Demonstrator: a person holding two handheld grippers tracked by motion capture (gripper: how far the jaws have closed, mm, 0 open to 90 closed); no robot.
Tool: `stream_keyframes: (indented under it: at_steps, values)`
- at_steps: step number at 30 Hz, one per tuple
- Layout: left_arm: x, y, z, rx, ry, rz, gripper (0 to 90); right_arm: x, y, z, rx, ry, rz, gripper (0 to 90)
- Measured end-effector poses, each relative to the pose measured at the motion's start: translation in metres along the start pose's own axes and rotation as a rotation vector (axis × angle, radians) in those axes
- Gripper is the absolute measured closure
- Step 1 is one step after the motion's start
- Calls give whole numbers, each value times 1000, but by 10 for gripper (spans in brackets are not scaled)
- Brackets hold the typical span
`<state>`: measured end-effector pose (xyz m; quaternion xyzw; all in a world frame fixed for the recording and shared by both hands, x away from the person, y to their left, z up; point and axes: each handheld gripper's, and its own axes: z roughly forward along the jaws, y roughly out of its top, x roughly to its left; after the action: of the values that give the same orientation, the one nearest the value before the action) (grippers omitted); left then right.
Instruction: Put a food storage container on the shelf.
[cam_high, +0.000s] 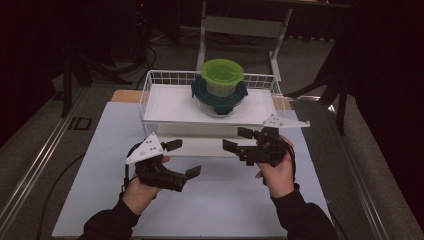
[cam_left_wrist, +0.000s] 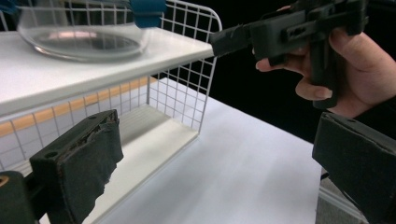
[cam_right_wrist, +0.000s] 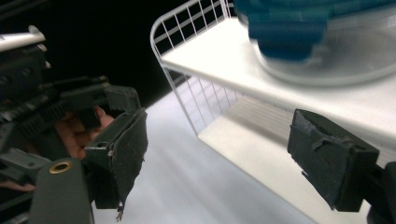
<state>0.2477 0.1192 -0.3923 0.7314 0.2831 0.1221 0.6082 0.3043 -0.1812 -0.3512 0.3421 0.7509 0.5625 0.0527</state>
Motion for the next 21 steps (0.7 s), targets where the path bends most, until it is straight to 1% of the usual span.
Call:
stream_keyframes:
  at_steps: [2, 4, 6, 8, 10, 12, 13, 14, 15, 16, 17, 18, 21]
  values:
    - [-2, -5, 1, 4, -10, 5, 14, -2, -9, 0, 8, 3, -2, 195]
    - [-3, -9, 2, 5, -18, 2, 14, -5, -18, -2, 2, -13, -5, 195]
    - [-4, -14, 3, 4, -31, 4, 14, -7, -27, -3, 2, -11, -7, 195]
    - [-6, -18, 3, 9, -37, 13, 14, -9, -36, -4, 4, -17, -16, 195]
    - [-7, -22, 4, 12, -41, 14, 14, -11, -45, -4, 6, -17, -19, 195]
    - [-8, -27, 4, 10, -40, 15, 14, -14, -53, -5, 14, -24, -9, 196]
    - [-9, -29, 4, 11, -36, 17, 14, -15, -58, -5, 16, -20, 0, 196]
    - [-9, -32, 4, 22, -32, 20, 14, -17, -62, -6, 19, -21, 4, 196]
    - [-9, -34, 4, 24, -33, 17, 14, -18, -65, -6, 22, -24, 6, 196]
    - [-9, -34, 4, 24, -33, 17, 14, -18, -65, -6, 22, -24, 6, 196]
    - [-8, -40, 4, 26, -35, 10, 14, -19, -70, -7, 21, -24, 9, 196]
    - [-8, -42, 4, 25, -35, 5, 14, -22, -78, -7, 28, -33, 18, 198]
    - [-7, -50, 4, 28, -36, -11, 14, -27, -91, -6, 39, -44, 12, 198]
